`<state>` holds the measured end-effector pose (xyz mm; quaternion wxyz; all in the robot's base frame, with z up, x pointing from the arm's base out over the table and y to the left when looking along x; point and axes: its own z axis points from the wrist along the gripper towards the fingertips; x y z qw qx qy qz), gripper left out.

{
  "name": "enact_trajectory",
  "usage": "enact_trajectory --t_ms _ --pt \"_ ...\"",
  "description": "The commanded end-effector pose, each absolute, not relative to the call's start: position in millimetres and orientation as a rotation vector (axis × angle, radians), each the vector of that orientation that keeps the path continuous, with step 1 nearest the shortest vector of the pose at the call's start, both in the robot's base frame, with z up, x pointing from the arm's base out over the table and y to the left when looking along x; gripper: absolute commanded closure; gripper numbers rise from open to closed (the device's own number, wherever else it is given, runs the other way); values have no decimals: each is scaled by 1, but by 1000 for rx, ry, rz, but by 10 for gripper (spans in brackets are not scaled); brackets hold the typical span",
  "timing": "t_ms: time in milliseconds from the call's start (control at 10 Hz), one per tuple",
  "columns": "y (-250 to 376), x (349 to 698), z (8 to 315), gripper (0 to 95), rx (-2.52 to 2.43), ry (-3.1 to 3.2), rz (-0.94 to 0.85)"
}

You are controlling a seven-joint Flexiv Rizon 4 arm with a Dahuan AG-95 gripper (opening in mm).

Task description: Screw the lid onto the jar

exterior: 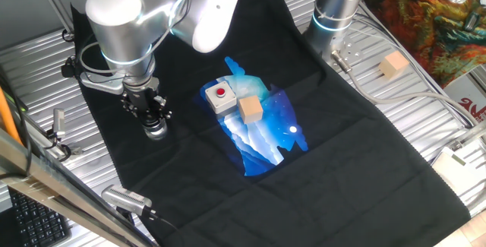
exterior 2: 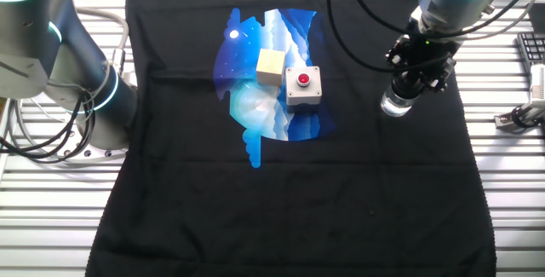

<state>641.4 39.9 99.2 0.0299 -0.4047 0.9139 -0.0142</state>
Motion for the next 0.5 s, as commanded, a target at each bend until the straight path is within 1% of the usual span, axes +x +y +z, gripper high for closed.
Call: enact_trajectory --t_ms 100,500 --pt "40 641 99 950 -1229 2830 -51" --pt "40 641 99 950 -1161 2860 -48"
